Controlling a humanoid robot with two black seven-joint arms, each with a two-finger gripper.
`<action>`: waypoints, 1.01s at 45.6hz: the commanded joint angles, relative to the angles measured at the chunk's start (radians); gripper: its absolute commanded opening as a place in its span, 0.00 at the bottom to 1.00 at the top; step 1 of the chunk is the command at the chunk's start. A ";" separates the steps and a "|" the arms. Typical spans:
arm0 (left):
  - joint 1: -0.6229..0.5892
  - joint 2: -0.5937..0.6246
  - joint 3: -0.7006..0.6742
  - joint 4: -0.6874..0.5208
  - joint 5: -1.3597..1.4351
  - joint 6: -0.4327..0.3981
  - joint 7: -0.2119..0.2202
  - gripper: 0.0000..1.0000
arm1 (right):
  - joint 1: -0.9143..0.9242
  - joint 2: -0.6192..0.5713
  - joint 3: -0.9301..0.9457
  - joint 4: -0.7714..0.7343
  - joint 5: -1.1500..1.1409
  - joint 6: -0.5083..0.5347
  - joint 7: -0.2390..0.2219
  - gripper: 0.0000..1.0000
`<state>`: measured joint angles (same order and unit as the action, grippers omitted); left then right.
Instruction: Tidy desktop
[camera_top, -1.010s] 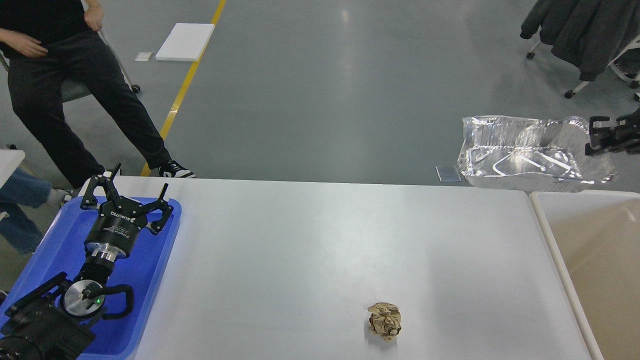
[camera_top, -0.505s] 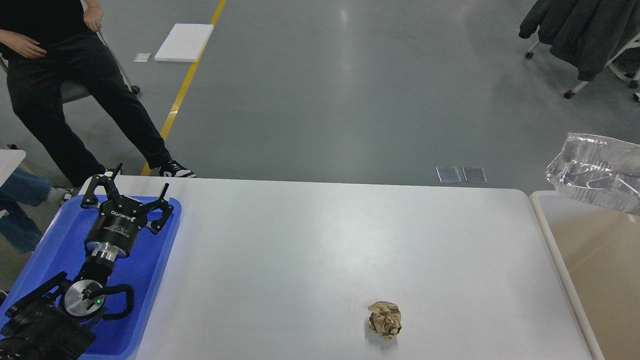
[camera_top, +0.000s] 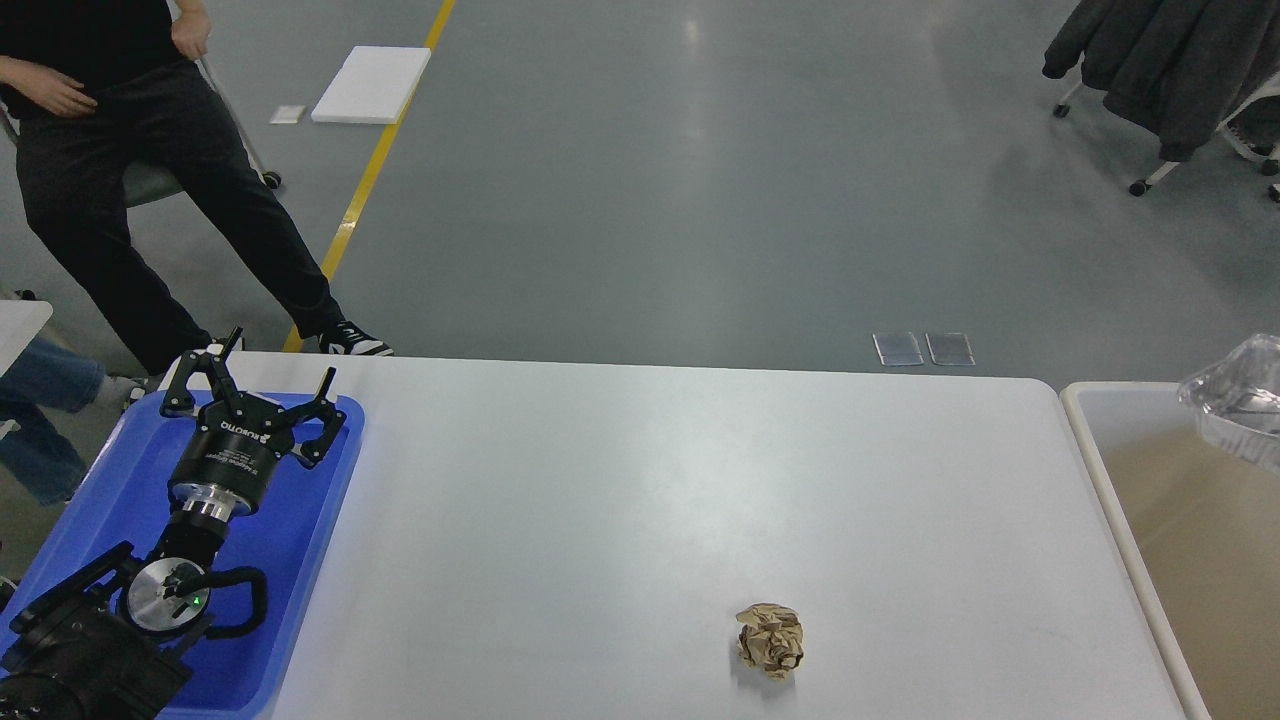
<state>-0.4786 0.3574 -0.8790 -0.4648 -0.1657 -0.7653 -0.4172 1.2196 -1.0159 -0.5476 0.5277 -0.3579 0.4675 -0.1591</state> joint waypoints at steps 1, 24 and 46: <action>0.000 0.000 0.000 0.000 0.000 0.000 0.000 0.99 | -0.167 0.057 0.066 -0.032 0.031 -0.131 0.000 0.00; 0.000 0.000 0.000 0.000 0.000 0.000 -0.002 0.99 | -0.517 0.375 0.257 -0.442 0.260 -0.266 -0.002 0.00; 0.000 0.000 0.000 0.000 0.000 0.000 -0.002 0.99 | -0.565 0.448 0.388 -0.482 0.261 -0.428 0.001 0.00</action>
<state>-0.4786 0.3575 -0.8790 -0.4648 -0.1657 -0.7655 -0.4187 0.6836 -0.6013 -0.2293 0.0720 -0.1042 0.1097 -0.1597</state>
